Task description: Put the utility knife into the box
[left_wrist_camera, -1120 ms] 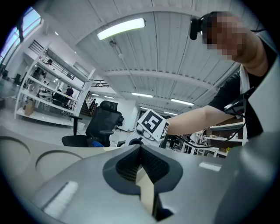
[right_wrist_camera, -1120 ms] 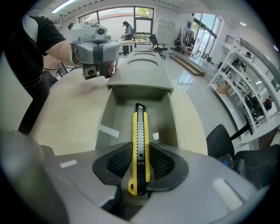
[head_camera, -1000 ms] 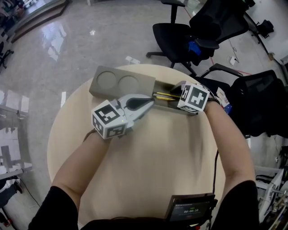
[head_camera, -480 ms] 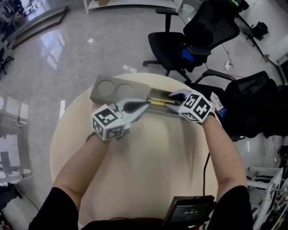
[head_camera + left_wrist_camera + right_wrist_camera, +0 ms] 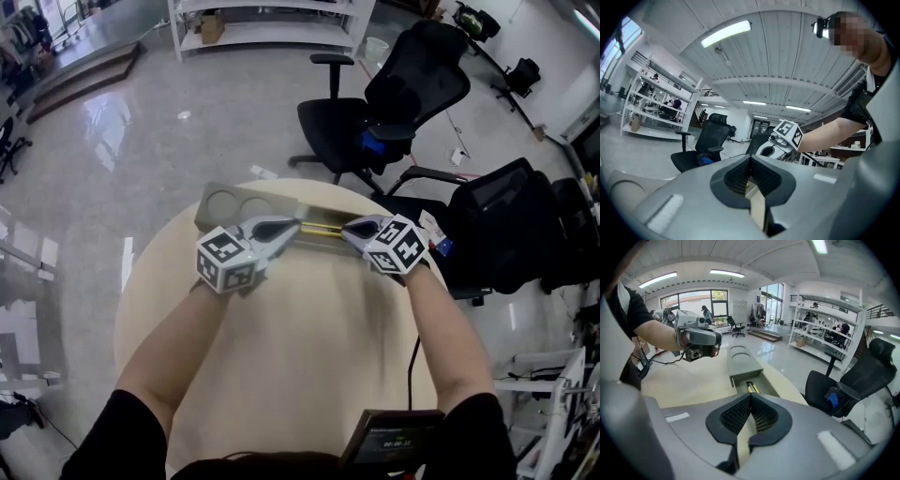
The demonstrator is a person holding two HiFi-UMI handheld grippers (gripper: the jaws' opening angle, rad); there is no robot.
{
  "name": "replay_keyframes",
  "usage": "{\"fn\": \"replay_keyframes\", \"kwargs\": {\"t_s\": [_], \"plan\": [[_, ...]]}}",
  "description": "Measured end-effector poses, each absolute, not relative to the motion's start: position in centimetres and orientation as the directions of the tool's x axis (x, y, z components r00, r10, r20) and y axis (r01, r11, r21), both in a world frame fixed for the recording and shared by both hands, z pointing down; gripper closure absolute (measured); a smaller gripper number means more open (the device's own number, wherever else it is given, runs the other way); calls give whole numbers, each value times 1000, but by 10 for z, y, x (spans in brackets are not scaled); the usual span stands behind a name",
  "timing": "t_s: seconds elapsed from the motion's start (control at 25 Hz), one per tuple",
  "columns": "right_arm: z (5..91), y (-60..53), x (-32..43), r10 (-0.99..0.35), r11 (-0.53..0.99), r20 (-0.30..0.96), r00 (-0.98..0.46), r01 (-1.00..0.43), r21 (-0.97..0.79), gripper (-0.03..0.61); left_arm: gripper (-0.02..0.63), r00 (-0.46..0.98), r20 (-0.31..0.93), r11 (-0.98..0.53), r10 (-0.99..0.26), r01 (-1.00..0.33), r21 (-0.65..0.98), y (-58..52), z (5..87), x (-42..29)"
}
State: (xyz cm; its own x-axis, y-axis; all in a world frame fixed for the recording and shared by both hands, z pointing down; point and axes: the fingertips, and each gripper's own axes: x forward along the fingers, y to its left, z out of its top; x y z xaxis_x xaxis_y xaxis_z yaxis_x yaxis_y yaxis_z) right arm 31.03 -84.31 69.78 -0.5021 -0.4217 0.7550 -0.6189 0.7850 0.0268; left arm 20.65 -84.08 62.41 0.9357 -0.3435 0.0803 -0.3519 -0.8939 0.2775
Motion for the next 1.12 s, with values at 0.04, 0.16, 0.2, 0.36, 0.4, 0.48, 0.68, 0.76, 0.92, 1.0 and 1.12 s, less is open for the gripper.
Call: {"fn": "replay_keyframes", "kwargs": {"t_s": [0.04, 0.16, 0.2, 0.36, 0.4, 0.48, 0.68, 0.76, 0.92, 1.0, 1.12], "plan": [[693, -840, 310, -425, 781, 752, -504, -625, 22, 563, 615, 935, 81, -893, -345, -353, 280, -839, 620, 205], [678, -830, 308, -430, 777, 747, -507, -629, 21, 563, 615, 936, 76, -892, -345, -352, 283, -830, 606, 204], [672, -826, 308, -431, 778, 746, -508, -628, 22, 563, 615, 936, 75, -895, -343, -350, 276, -827, 601, 204], [651, -807, 303, -439, 775, 739, -512, -632, 22, 563, 615, 937, 58, -897, -343, -346, 275, -808, 575, 199], [645, -801, 301, -439, 774, 737, -513, -633, 22, 563, 615, 937, 50, -896, -345, -345, 281, -803, 567, 196], [634, -789, 295, -440, 776, 735, -516, -631, 22, 563, 615, 937, 43, -898, -345, -343, 274, -791, 555, 190], [607, -750, 278, -440, 782, 723, -533, -623, 16, 563, 615, 943, 26, -901, -333, -326, 287, -756, 532, 174], [597, -731, 271, -444, 780, 714, -541, -626, 11, 563, 615, 944, 34, -901, -329, -325, 287, -736, 526, 166], [573, -699, 255, -470, 764, 693, -547, -645, 9, 563, 615, 945, 39, -903, -324, -321, 286, -699, 508, 143], [561, -682, 244, -483, 756, 681, -551, -654, 7, 563, 615, 947, 35, -905, -319, -315, 286, -679, 497, 130], [542, -653, 227, -500, 747, 662, -559, -665, 3, 563, 615, 958, 40, -920, -285, -286, 270, -642, 483, 111]]}}
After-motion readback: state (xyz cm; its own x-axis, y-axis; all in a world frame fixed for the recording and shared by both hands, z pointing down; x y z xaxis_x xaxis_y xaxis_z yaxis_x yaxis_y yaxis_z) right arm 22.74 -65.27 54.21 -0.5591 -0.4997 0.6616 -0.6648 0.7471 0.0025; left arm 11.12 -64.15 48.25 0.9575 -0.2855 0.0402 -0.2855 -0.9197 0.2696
